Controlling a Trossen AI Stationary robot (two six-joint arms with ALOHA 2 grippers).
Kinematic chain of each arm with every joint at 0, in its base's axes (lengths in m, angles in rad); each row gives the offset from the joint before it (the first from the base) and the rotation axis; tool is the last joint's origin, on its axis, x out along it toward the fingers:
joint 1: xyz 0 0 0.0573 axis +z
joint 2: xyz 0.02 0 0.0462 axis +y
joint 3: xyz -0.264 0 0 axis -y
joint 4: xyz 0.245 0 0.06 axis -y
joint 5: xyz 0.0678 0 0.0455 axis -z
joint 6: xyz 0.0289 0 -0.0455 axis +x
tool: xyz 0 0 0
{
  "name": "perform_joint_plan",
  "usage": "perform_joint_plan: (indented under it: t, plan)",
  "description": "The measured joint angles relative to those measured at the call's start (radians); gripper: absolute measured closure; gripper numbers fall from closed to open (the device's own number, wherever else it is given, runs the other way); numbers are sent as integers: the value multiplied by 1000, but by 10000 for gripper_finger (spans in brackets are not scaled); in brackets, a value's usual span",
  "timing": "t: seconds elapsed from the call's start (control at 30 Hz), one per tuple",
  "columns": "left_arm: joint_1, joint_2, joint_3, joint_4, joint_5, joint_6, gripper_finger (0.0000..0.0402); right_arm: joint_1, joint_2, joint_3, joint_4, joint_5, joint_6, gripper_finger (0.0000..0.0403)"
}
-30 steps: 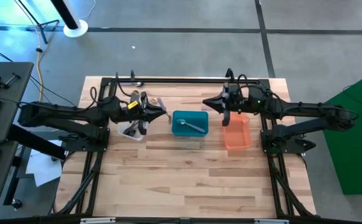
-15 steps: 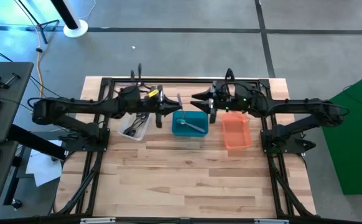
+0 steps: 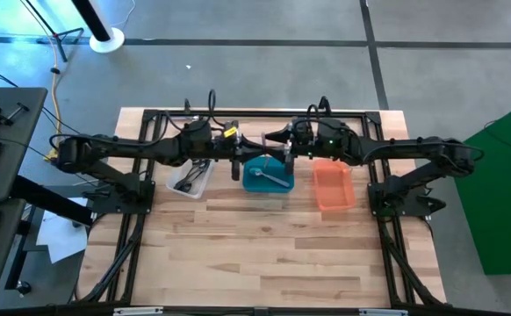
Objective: Sort silverware by color (type)
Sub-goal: Put the purple spoon into the blue bin
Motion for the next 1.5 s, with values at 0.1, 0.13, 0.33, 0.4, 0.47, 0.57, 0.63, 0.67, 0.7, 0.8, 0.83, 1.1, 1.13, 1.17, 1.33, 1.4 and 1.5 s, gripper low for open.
perform_joint_plan:
  t: [0.1, 0.13, 0.33, 0.4, 0.47, 0.57, 0.63, 0.67, 0.7, 0.8, 0.83, 1.1, 1.13, 1.17, 1.33, 1.4, 1.5]
  plan:
    - [3, 5, 0, 2, -3, -4, 382, 2, -1, 0, 5, 0, -1, 198]
    - [3, 8, 0, -1, -3, -8, 382, 2, -1, 0, 5, 0, 0, 198]
    - [3, 8, 0, 1, -3, -8, 382, 3, -3, 0, 5, -1, 26, 214]
    - [3, 8, 0, 0, -3, -8, 382, 3, -3, 0, 5, 0, 28, 231]
    - [3, 12, 0, 3, -3, -8, 382, 3, -3, 0, 5, 0, 28, 255]
    - [3, 16, -1, -3, -4, -8, 382, 2, -3, 0, 5, 0, 45, 298]
    - [3, 15, -1, 2, -6, -8, 382, 0, -3, 0, 4, -1, 51, 323]
    - [3, 15, -1, 2, -5, -9, 382, 0, -3, 0, 2, 2, 49, 333]
    - [3, 15, -1, 0, -5, -12, 382, 0, -3, 0, 0, 1, 46, 340]
    - [3, 15, -1, 0, -11, -13, 382, 0, -3, 0, -3, 2, 46, 348]
    - [3, 15, -1, -1, -13, -14, 382, 0, -3, 0, -6, 2, 47, 347]
    - [3, 15, -2, 10, -13, -20, 383, 0, -2, -1, -26, -1, 104, 311]
    - [3, 14, -2, 13, -13, -21, 383, 0, -1, -1, -27, 0, 104, 307]
    - [3, 14, -2, 14, -13, -23, 383, 0, -1, -1, -27, 0, 103, 302]
    - [2, 14, -2, 10, -13, -24, 383, 0, -1, -1, -26, 19, 113, 278]
    - [2, 15, -2, 10, -13, -24, 383, 0, -1, -1, -23, 17, 101, 274]
    - [2, 14, -2, 10, -13, -24, 383, 0, -1, -1, -24, 10, 103, 276]
